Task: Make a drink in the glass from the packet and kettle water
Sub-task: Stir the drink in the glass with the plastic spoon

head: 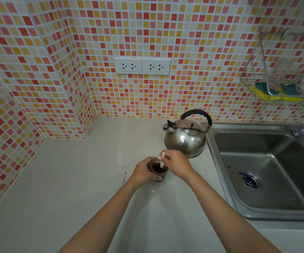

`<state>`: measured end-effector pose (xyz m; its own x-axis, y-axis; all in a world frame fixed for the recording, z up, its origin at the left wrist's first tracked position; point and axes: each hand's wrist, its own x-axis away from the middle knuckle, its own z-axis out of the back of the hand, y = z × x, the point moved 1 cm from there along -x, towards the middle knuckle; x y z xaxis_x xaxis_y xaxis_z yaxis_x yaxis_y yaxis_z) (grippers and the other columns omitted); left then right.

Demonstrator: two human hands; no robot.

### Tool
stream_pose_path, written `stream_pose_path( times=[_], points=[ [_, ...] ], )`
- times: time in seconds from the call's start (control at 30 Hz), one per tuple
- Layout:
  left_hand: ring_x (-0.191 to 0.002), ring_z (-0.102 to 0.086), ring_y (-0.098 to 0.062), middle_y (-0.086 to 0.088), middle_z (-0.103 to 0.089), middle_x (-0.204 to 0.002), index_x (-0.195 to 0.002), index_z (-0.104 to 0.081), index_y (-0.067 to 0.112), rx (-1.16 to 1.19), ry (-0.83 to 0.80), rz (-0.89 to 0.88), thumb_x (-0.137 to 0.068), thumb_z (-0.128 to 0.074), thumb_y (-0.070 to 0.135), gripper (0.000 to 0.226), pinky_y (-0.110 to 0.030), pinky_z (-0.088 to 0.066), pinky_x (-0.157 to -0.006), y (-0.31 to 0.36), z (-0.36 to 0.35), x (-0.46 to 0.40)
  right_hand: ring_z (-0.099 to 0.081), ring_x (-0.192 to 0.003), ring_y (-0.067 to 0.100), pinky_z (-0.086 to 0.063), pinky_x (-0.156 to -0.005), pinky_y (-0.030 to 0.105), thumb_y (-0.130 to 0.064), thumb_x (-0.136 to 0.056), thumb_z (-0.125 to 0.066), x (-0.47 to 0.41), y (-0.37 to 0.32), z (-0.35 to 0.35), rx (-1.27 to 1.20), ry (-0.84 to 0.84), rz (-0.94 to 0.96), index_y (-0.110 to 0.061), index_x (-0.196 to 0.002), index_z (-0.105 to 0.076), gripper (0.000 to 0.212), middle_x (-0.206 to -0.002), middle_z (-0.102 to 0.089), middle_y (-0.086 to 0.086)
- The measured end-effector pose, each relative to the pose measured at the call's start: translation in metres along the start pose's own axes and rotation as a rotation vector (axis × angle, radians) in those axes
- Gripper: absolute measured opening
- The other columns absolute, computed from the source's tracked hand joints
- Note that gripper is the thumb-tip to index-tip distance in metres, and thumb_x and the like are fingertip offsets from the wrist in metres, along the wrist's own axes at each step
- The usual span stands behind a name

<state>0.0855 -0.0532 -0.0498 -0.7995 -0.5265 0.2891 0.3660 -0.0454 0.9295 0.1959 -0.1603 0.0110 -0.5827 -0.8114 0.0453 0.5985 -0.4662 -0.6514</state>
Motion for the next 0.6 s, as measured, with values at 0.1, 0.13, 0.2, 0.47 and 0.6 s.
stream_pose_path(
  times=[0.1,0.13,0.2,0.47,0.6],
  points=[
    [-0.104,-0.068,-0.025,-0.006,-0.072,-0.108,-0.116,-0.063,0.016,0.002,0.003,-0.001,-0.050,-0.087,-0.003,0.073,-0.034,-0.057,-0.088,0.000,0.000,-0.001,-0.060,-0.070,0.028,-0.048,-0.063,0.037,-0.024,-0.089,-0.058,0.002,-0.001,-0.005,-0.131,-0.043,-0.012,-0.015,-0.081,-0.069,0.016,-0.067,-0.066,0.006],
    [-0.103,-0.068,-0.026,-0.006,-0.072,-0.108,-0.116,-0.063,0.016,0.000,0.007,-0.002,-0.050,-0.087,-0.003,0.073,-0.034,-0.057,-0.087,-0.001,0.000,-0.001,-0.062,-0.074,0.031,-0.050,-0.067,0.040,-0.024,-0.089,-0.059,0.002,-0.002,-0.006,-0.163,-0.045,-0.009,-0.015,-0.081,-0.069,0.016,-0.071,-0.068,0.011],
    [-0.105,-0.066,-0.026,-0.007,-0.071,-0.111,-0.118,-0.063,0.017,-0.001,0.007,0.002,-0.050,-0.087,-0.002,0.075,-0.036,-0.056,-0.091,-0.001,0.000,-0.001,-0.062,-0.076,0.031,-0.052,-0.069,0.042,-0.023,-0.089,-0.058,0.001,-0.001,-0.007,-0.178,-0.027,0.005,-0.016,-0.082,-0.070,0.015,-0.076,-0.069,0.014],
    [-0.114,-0.062,-0.024,-0.006,-0.068,-0.121,-0.123,-0.061,0.014,0.007,0.009,0.017,-0.049,-0.088,-0.003,0.081,-0.035,-0.053,-0.097,-0.003,-0.001,-0.003,-0.062,-0.073,0.026,-0.045,-0.069,0.033,-0.014,-0.092,-0.053,0.000,0.020,-0.009,-0.310,0.118,-0.206,-0.002,-0.086,-0.067,0.020,-0.075,-0.067,0.015],
    [-0.111,-0.063,-0.023,-0.006,-0.068,-0.120,-0.122,-0.061,0.015,0.015,0.009,0.021,-0.050,-0.087,-0.006,0.079,-0.030,-0.053,-0.092,-0.003,-0.002,-0.003,-0.053,-0.052,0.011,-0.042,-0.057,0.025,-0.008,-0.090,-0.051,-0.001,0.023,-0.007,-0.502,0.217,-0.346,-0.006,-0.078,-0.069,0.021,-0.059,-0.061,0.004]
  ],
)
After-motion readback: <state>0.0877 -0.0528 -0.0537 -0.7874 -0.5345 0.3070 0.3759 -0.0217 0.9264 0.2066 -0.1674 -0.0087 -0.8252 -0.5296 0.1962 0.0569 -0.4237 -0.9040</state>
